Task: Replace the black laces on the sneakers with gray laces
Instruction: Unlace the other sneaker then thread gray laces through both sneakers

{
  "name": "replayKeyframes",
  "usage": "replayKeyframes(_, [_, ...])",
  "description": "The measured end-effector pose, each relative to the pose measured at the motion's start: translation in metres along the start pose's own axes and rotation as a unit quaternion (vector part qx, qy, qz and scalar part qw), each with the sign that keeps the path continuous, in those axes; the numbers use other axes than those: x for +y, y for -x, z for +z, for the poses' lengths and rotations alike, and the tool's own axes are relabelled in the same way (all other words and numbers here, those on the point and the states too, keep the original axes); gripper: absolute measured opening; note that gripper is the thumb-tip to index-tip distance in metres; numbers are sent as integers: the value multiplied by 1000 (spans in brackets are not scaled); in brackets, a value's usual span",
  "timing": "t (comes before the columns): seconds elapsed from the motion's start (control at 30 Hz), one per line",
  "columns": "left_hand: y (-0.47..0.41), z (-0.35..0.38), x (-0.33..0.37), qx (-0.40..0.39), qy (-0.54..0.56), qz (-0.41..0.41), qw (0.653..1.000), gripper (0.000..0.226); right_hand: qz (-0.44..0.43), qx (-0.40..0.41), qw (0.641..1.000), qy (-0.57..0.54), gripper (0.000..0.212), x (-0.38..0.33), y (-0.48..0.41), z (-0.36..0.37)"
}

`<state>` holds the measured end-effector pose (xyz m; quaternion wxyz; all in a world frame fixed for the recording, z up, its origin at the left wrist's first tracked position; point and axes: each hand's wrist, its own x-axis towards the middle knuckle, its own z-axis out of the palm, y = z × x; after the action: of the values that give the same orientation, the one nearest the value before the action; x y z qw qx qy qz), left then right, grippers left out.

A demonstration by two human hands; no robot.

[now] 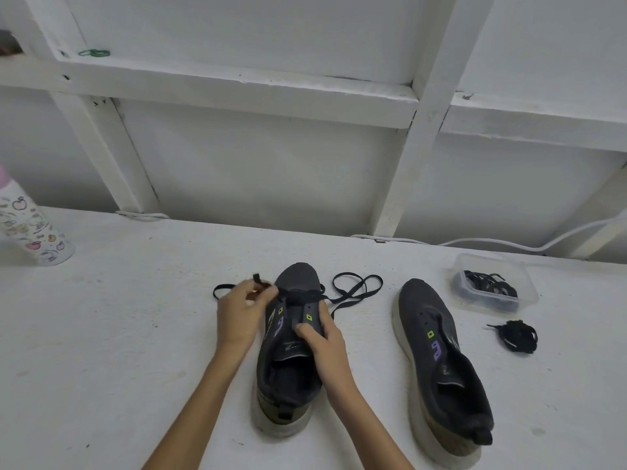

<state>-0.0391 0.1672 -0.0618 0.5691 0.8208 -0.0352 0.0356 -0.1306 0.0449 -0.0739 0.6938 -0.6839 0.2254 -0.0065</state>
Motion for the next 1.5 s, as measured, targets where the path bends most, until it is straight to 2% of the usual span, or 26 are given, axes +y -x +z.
replayKeyframes(0.13, [-28,-26,27,162,133,16,978,5,11,-4,1000,-2,78,1,0,0])
replayKeyframes(0.2, [-35,-38,41,209,183,13,961,8,11,-5,1000,0,79,0,1,1])
replayKeyframes(0.3, [-31,-38,43,157,186,-8,970,11,6,-2,1000,-2,79,1,0,2])
replayKeyframes(0.37, [-20,-29,34,68,186,-47,979,13,6,-2,1000,-5,77,1,0,2])
replayKeyframes(0.43, [-7,-19,20,-36,156,-89,983,34,1,-2,1000,-5,71,-1,1,1])
replayKeyframes(0.47, [0,-14,13,-77,122,-99,985,38,-4,-2,1000,-5,70,-1,1,1])
replayKeyframes(0.53, [9,-5,2,-116,62,-88,987,22,-10,1,1000,-7,74,-2,1,1])
replayKeyframes(0.6, [11,-1,-1,-122,20,-48,991,7,-11,1,1000,-7,73,-3,1,1])
replayKeyframes(0.7, [2,-3,1,-101,-23,1,995,19,-15,-2,1000,-5,67,-2,1,0])
replayKeyframes(0.8, [-10,-10,9,-5,21,-1,1000,19,-12,-3,1000,-8,71,-1,1,-1])
replayKeyframes(0.9, [-23,-26,22,93,62,-3,994,6,-12,-3,1000,-4,66,0,1,-1])
replayKeyframes(1.03, [-25,-39,24,95,51,-4,994,5,-19,1,1000,5,74,0,2,1])
replayKeyframes(1.13, [-12,-36,14,93,74,-59,991,18,-56,33,998,16,57,-6,4,0])
replayKeyframes(1.2, [2,-30,11,66,118,-90,987,31,-80,56,994,42,38,-10,3,-3])
replayKeyframes(1.3, [28,-17,13,-26,155,-122,980,40,-123,81,983,112,26,-14,-7,-12])
replayKeyframes(1.37, [42,-7,16,-101,138,-124,977,47,-153,91,966,190,23,-18,-16,-17])
replayKeyframes(1.5, [51,4,15,-205,20,-64,976,74,-202,97,914,337,10,-33,-33,-23])
